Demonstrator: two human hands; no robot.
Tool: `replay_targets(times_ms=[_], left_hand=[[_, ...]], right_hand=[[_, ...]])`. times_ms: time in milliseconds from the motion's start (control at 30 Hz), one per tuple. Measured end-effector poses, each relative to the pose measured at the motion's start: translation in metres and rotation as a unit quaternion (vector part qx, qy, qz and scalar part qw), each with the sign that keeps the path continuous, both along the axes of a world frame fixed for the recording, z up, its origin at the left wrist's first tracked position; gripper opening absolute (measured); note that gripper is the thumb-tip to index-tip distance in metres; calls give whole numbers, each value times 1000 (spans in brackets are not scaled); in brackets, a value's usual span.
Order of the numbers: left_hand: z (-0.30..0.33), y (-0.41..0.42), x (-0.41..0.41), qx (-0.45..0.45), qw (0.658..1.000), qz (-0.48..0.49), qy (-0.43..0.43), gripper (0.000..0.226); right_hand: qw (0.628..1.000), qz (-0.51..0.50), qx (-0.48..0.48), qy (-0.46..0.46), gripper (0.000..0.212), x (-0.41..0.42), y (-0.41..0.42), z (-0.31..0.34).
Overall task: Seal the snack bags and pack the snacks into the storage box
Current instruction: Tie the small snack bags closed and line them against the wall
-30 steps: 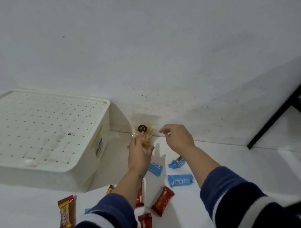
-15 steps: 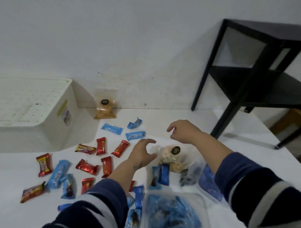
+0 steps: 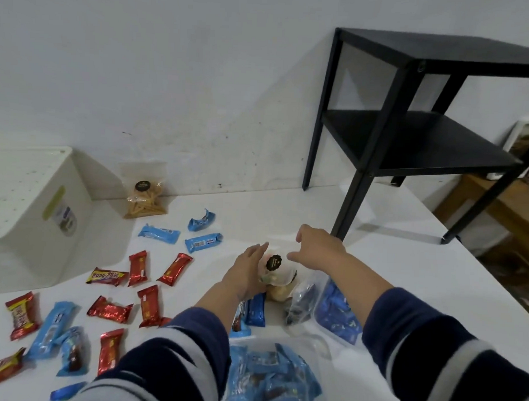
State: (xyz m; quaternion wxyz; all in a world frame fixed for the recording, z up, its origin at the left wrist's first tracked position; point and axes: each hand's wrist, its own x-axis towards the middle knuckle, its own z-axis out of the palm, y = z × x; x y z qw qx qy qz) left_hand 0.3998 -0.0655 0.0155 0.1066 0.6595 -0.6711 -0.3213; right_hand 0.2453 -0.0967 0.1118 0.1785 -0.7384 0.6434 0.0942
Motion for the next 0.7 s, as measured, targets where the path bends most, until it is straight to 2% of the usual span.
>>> replay_targets(times_ms=[133,333,433,533,700], left_hand=[[-6,-10,4,20,999,-32,-27,101],[-15,5,21,-20,999,32,22,87],[-17,24,35,-66,991,101,59,80],[-15,39,51,-113,978,164,59,79],[-19,69,69,-129,959,246,57,79]], right_hand=[[999,5,-32,28,32,20,-4,-6],[996,43,-71,30,42,45,-8,1],[997,49,-56,-13,42,66,-7,4],[995,43,-36,-84,42,87,-6,1],[978,116,-13,-173,52,111,3,-8]])
